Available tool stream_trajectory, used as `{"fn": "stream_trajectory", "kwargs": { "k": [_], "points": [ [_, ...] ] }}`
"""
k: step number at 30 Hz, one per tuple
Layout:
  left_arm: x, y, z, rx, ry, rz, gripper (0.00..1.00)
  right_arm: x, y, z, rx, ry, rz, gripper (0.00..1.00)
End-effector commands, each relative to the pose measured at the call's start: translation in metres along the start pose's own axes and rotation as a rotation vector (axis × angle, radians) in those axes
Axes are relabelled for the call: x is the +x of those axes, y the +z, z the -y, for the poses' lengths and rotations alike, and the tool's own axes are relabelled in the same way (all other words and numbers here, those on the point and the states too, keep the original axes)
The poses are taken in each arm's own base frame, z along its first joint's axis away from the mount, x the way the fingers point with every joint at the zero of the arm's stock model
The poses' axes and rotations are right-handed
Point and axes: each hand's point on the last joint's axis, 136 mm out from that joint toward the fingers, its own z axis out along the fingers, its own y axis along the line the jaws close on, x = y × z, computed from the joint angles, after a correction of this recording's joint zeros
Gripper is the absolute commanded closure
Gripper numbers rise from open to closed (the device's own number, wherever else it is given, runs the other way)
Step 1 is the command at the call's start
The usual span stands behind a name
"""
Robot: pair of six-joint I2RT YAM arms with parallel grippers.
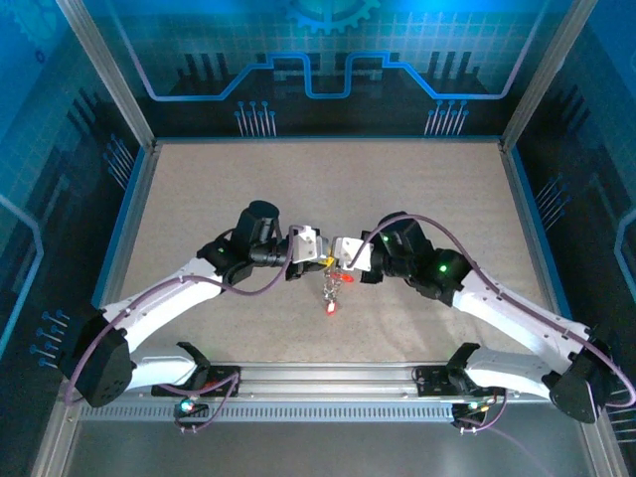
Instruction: Put the keys on the keyring
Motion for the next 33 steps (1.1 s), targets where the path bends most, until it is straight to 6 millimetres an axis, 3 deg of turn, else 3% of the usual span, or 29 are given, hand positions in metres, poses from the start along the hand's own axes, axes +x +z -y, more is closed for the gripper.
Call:
{"fn": "stream_trajectory", "kwargs": {
  "k": [1,3,9,18,21,23,24,27,33],
  "points": [
    [0.006,0.002,-0.003,-0.034,-0.039,0.012,0.82,0.001,-0.010,0.035,0.142,-0.131,-0.136,1.00],
    [0.009,0.000,-0.010,-0.080,-0.065,0.019,0.79,0.006,-0.009,0.046,0.180,-0.183,-0.213,1.00],
    [0.023,-0.018,-0.047,-0.312,-0.196,0.099,0.56,0.017,-0.011,0.073,0.246,-0.355,-0.414,1.00],
    [0.089,-0.072,-0.109,-0.755,-0.497,0.051,0.39,0.004,-0.012,0.085,0.228,-0.452,-0.480,1.00],
    [0.111,-0.094,-0.120,-0.893,-0.598,0.059,0.26,-0.002,-0.008,0.086,0.214,-0.459,-0.473,1.00],
    [0.123,-0.105,-0.122,-0.954,-0.653,0.060,0.06,-0.007,-0.006,0.085,0.206,-0.462,-0.463,1.00],
    [0.129,-0.110,-0.123,-0.982,-0.676,0.057,0.01,-0.009,-0.006,0.086,0.202,-0.461,-0.459,1.00],
    [0.142,-0.118,-0.123,-1.033,-0.703,0.030,0.01,-0.019,-0.004,0.082,0.180,-0.455,-0.431,1.00],
    [0.145,-0.130,-0.122,-1.087,-0.679,0.017,0.01,-0.030,0.003,0.066,0.123,-0.437,-0.409,1.00]
  ]
}}
